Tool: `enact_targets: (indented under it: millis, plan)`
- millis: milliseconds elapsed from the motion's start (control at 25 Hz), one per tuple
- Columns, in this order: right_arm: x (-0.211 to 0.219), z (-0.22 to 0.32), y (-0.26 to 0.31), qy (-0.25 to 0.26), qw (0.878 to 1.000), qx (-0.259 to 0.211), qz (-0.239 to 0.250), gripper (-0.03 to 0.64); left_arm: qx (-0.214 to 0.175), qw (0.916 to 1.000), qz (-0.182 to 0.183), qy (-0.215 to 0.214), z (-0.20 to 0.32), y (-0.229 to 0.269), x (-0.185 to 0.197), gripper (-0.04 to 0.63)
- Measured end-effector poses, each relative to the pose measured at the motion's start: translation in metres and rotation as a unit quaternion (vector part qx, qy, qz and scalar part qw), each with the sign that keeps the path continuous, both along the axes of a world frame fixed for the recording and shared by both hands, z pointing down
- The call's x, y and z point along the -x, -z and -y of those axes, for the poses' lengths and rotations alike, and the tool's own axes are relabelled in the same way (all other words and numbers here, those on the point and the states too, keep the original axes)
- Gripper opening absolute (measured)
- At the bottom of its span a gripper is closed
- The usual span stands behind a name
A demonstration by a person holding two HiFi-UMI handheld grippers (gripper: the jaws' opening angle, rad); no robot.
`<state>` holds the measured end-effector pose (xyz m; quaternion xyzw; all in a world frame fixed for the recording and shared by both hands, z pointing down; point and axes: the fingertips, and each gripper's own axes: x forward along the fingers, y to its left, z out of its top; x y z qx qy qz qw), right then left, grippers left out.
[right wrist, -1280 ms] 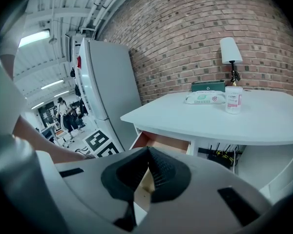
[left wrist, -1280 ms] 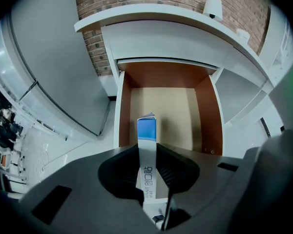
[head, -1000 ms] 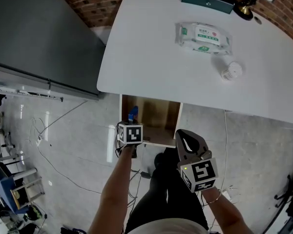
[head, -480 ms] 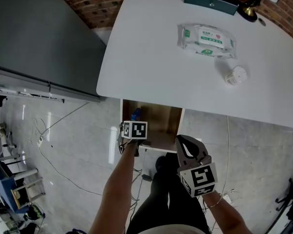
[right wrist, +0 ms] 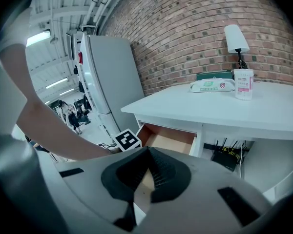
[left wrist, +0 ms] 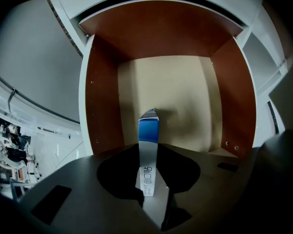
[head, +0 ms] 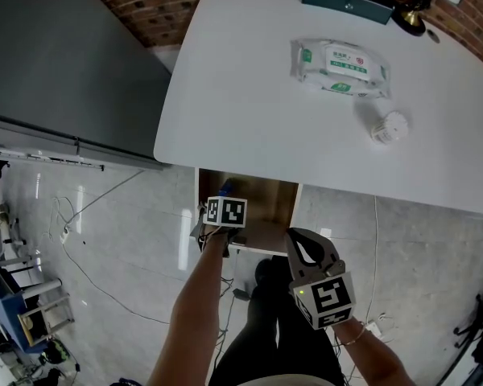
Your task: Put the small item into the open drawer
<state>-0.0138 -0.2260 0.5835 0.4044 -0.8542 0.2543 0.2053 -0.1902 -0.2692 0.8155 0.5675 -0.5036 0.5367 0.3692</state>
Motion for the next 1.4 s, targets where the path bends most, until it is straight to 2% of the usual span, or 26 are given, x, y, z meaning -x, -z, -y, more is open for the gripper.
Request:
enact_targets:
  millis: [80, 280, 400, 480, 680, 840, 960, 1160, 1400]
  plan:
    - [0.0, 0.002, 0.0, 0.001, 1.0, 0.0, -0.001, 0.008, 0.006, 0.9999, -0.009, 0.003, -0.001, -0.003, -0.003, 0.106]
    - [0.002, 0.004, 0.0, 0.005, 1.0, 0.001, -0.003, 0.008, 0.01, 0.9992, -0.032, 0.021, -0.009, -0.005, -0.003, 0.172]
    - [0.006, 0.004, 0.003, 0.007, 1.0, 0.001, -0.002, 0.008, -0.008, 0.9978, -0.058, 0.029, -0.011, 0.005, -0.005, 0.237]
    - [0.009, 0.004, 0.005, 0.008, 1.0, -0.001, 0.0, 0.008, -0.027, 0.9963, -0.074, 0.033, -0.011, 0.016, -0.008, 0.256]
    - [0.016, -0.001, 0.015, 0.009, 1.0, -0.012, 0.005, 0.008, -0.076, 0.9922, -0.093, 0.032, -0.012, 0.052, -0.006, 0.255]
    - [0.021, -0.005, 0.031, 0.001, 1.0, -0.021, 0.009, 0.008, -0.124, 0.9853, -0.113, 0.033, -0.016, 0.092, -0.002, 0.245]
    - [0.023, -0.011, 0.047, -0.004, 1.0, -0.03, 0.01, 0.008, -0.157, 0.9807, -0.111, 0.032, -0.026, 0.125, 0.006, 0.223]
    - [0.024, -0.025, 0.069, -0.014, 0.999, -0.044, 0.012, 0.008, -0.177, 0.9776, -0.111, 0.027, -0.056, 0.169, 0.013, 0.197]
    - [0.022, -0.042, 0.095, -0.026, 0.998, -0.06, 0.016, 0.008, -0.235, 0.9643, -0.118, 0.027, -0.081, 0.222, 0.018, 0.163]
